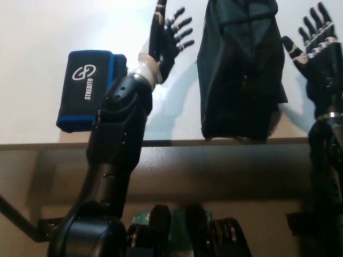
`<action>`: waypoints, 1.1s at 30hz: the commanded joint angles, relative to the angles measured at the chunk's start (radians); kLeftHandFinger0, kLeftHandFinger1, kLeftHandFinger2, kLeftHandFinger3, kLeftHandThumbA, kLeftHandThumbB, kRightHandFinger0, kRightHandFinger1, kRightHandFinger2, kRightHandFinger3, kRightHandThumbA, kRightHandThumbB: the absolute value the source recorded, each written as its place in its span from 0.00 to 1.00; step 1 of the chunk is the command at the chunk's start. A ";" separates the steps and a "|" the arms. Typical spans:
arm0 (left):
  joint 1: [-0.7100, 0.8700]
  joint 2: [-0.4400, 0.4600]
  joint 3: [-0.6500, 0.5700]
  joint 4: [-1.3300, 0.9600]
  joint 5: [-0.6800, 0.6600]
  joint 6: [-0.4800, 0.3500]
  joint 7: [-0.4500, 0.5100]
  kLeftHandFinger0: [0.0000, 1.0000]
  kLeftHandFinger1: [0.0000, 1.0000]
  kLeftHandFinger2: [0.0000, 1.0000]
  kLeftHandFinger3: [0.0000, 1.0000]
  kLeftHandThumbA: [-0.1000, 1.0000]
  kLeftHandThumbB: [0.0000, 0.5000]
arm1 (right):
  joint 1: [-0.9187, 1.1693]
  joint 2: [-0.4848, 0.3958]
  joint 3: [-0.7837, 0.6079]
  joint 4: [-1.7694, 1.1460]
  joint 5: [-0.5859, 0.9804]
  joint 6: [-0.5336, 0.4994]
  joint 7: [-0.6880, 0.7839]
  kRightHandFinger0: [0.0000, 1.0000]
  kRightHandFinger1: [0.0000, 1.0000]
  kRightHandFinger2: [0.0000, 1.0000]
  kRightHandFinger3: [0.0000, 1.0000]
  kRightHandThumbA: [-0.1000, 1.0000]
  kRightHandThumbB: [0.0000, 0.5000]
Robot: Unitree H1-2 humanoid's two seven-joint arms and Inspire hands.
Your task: Use both hands to pick up the lunch bag on the right hand side and smoothly move it near the note book on the left hand side
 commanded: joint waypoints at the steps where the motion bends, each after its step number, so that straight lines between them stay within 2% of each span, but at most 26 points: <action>1: -0.081 -0.006 -0.014 0.073 0.005 -0.127 0.013 1.00 1.00 1.00 1.00 1.00 0.61 | -0.076 0.021 0.018 0.029 0.011 -0.012 0.033 1.00 1.00 1.00 1.00 1.00 0.51; 5: -0.095 -0.009 -0.025 0.156 0.014 -0.162 0.021 1.00 1.00 1.00 1.00 1.00 0.67 | -0.079 0.047 0.031 0.063 -0.008 -0.042 0.024 1.00 1.00 1.00 1.00 1.00 0.51; 7: -0.093 -0.005 -0.049 0.172 0.031 -0.184 0.002 1.00 1.00 1.00 1.00 1.00 0.62 | -0.083 0.059 0.031 0.078 0.002 -0.048 0.031 1.00 1.00 1.00 1.00 1.00 0.51; 11: -0.093 -0.007 -0.088 0.199 0.059 -0.205 0.009 1.00 1.00 1.00 1.00 1.00 0.64 | -0.081 0.072 0.036 0.085 -0.002 -0.052 0.035 1.00 1.00 1.00 1.00 1.00 0.54; 14: -0.090 -0.013 -0.108 0.210 0.060 -0.222 0.004 1.00 1.00 1.00 1.00 1.00 0.69 | -0.079 0.088 0.034 0.078 0.006 -0.043 0.032 1.00 1.00 1.00 1.00 1.00 0.56; 19: -0.075 -0.019 -0.147 0.186 0.073 -0.234 -0.011 1.00 1.00 1.00 1.00 1.00 0.77 | -0.083 0.113 0.028 0.084 0.031 -0.045 0.045 1.00 1.00 1.00 1.00 1.00 0.53; 22: -0.059 -0.021 -0.170 0.156 0.086 -0.243 -0.020 1.00 1.00 1.00 1.00 1.00 0.76 | -0.084 0.131 0.027 0.084 0.045 -0.034 0.049 1.00 1.00 1.00 1.00 1.00 0.53; 24: -0.046 -0.027 -0.176 0.127 0.083 -0.236 -0.013 1.00 1.00 1.00 1.00 1.00 0.80 | -0.089 0.141 0.029 0.095 0.045 -0.040 0.050 1.00 1.00 1.00 1.00 1.00 0.52; 29: -0.010 -0.025 -0.186 0.058 0.086 -0.240 -0.013 1.00 1.00 1.00 1.00 1.00 0.74 | -0.104 0.161 0.034 0.115 0.053 -0.045 0.056 1.00 1.00 1.00 1.00 1.00 0.57; 30: 0.003 -0.024 -0.181 0.031 0.085 -0.214 -0.002 1.00 1.00 1.00 1.00 1.00 0.81 | -0.109 0.167 0.036 0.119 0.055 -0.041 0.058 1.00 1.00 1.00 1.00 1.00 0.55; 33: 0.039 -0.017 -0.176 -0.031 0.097 -0.206 0.029 1.00 1.00 1.00 1.00 1.00 0.74 | -0.121 0.178 0.044 0.133 0.059 -0.041 0.066 1.00 1.00 1.00 1.00 1.00 0.54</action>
